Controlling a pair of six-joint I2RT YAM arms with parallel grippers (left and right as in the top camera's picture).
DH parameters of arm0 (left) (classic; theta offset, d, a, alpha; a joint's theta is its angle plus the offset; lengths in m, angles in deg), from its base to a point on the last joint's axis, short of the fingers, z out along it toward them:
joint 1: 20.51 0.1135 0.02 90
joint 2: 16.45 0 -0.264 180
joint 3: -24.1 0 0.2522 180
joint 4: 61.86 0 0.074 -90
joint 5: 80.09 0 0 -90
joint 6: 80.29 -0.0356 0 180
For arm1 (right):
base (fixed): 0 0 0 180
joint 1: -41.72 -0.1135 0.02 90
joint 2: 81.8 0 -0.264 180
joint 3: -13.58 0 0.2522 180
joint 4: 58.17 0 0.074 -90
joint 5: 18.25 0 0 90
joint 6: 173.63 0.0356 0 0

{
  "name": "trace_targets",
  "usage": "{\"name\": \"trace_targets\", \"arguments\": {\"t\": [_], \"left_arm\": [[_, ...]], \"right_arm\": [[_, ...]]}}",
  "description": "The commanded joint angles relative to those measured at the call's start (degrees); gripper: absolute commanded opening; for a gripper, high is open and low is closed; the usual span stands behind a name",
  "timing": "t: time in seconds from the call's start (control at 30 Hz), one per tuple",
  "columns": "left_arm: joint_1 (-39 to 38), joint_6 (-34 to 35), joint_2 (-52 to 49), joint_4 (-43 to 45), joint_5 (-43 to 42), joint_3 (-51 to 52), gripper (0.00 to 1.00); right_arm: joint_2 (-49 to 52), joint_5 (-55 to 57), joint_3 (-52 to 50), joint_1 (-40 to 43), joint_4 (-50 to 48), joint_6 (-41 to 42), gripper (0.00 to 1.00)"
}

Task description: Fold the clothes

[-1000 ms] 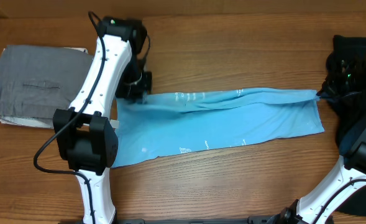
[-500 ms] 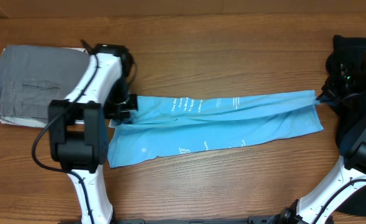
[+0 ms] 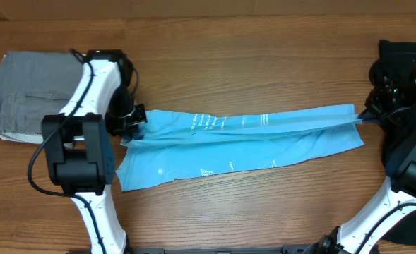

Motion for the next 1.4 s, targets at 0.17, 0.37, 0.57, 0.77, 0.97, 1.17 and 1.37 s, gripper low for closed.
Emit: {"name": "trace_targets", "arguments": {"t": [0.17, 0.37, 0.57, 0.77, 0.97, 1.17, 1.37], "left_arm": [[-6.49, -1.11, 1.62, -0.24, -0.61, 3.74, 0.04], [-7.32, -1.11, 1.62, 0.96, 0.46, 9.66, 0.04], [-6.95, -1.14, 1.62, 0.83, 0.81, 9.7, 0.04], [-6.95, -2.45, 1.62, -0.79, 0.66, 9.7, 0.04], [-6.95, -2.43, 1.62, -1.2, 0.11, 9.73, 0.11], [-6.62, -4.39, 1.62, -3.39, -0.39, 7.63, 0.26], [-6.45, -2.54, 2.25, -5.66, -3.1, -7.26, 0.31]], "right_arm": [[-2.38, 5.35, 1.55, 0.15, 0.79, 1.79, 0.04], [-2.38, 7.56, 1.53, 0.15, 2.01, 3.26, 0.04], [-2.38, 10.93, 1.51, 0.15, 2.75, 6.23, 0.04], [-2.38, 11.3, 1.51, 0.15, 2.78, 6.29, 0.04], [-2.38, 11.3, 1.51, 0.11, 3.72, 6.47, 0.4], [-2.38, 10.99, 3.3, 0.15, 3.91, 6.43, 0.87], [-2.38, 3.17, 12.22, -1.03, 6.84, 4.24, 0.79]]}}
